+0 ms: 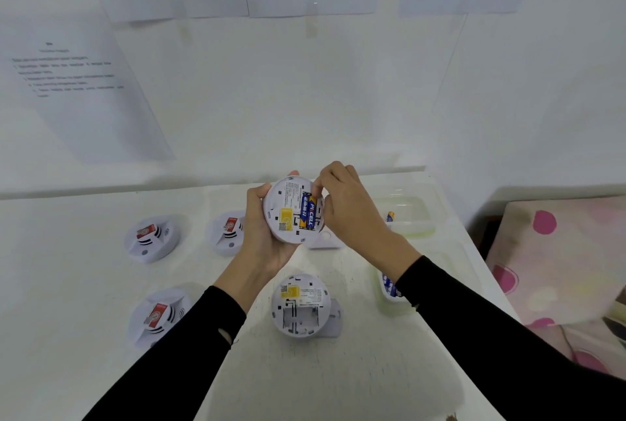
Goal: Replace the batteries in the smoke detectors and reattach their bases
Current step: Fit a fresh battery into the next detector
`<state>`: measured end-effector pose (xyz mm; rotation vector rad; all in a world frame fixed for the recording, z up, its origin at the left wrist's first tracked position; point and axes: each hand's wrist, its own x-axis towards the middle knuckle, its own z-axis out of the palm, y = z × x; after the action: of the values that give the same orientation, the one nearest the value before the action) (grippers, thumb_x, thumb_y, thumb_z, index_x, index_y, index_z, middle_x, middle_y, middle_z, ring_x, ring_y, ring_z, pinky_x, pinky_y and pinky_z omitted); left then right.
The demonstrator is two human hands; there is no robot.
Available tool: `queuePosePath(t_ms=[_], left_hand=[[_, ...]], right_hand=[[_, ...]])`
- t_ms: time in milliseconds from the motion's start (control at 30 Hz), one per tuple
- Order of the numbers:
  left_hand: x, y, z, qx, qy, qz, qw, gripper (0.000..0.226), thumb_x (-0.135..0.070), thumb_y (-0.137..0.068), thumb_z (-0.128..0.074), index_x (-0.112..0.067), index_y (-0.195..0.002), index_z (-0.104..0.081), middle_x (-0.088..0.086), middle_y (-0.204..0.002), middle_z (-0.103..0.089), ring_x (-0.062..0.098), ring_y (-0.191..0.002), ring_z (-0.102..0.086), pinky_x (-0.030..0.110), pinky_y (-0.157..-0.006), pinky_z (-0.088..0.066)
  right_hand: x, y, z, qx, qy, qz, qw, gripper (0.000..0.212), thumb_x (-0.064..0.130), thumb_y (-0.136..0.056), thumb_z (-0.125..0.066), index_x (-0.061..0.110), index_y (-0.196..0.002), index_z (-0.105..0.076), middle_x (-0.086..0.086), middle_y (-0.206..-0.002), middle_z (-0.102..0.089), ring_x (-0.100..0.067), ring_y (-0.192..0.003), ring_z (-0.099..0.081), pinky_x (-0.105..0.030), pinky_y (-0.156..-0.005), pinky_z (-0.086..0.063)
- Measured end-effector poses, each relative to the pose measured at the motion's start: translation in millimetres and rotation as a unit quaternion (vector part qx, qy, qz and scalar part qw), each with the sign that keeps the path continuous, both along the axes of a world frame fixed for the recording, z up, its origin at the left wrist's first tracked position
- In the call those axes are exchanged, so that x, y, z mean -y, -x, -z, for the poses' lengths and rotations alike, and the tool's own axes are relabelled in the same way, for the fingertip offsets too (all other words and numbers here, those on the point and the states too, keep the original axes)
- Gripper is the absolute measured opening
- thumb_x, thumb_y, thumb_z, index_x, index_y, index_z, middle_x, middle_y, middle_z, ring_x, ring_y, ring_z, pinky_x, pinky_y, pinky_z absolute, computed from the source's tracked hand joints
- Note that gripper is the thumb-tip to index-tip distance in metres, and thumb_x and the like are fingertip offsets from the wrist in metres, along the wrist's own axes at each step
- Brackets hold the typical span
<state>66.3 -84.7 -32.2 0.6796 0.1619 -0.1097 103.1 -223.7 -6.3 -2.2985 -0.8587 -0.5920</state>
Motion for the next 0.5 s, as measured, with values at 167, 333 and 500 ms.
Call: queuePosePath(t_ms=[167,333,500], left_hand=[[5.0,3.4,7.0,-0.016,-0.01,0.009,1.0,0.045,-0.043,-0.095,-0.035,-0.017,-0.114,-0.066,0.011,-0.101,-0.071,0.025,-0.088,-0.068,0.041,-0.079,-0.057],[7.0,0.5,8.2,-0.022,0.022,0.009,0.999,0.047,-0.044,-0.093,-0.038,-0.017,-0.122,-0.064,0.015,-0.113,-0.066,0.03,-0.105,-0.062,0.046,-0.094,-0.047],[8.0,-1.6,10.4,-0.028,0.035,0.02,0.999,0.047,-0.044,-0.092,-0.039,-0.015,-0.112,-0.07,0.019,-0.116,-0.066,0.039,-0.112,-0.06,0.052,-0.097,-0.048]], right_hand=[[6.8,0.2,3.9,-0.118,-0.034,-0.02,0.992,0.009,0.0,-0.086,-0.049,0.005,-0.083,-0.056,-0.003,-0.097,-0.047,-0.021,-0.092,-0.042,-0.03,-0.081,-0.042],[10.9,9.7,-5.9,-0.177,-0.047,-0.067,0.981,0.017,0.022,-0.085,-0.061,0.008,-0.085,-0.052,-0.002,-0.087,-0.053,-0.015,-0.081,-0.047,-0.022,-0.072,-0.041],[31.2,-2.7,-18.7,-0.279,-0.257,-0.017,0.925,0.012,0.012,-0.089,-0.067,0.01,-0.087,-0.055,0.006,-0.071,-0.067,-0.008,-0.066,-0.063,-0.022,-0.066,-0.051]])
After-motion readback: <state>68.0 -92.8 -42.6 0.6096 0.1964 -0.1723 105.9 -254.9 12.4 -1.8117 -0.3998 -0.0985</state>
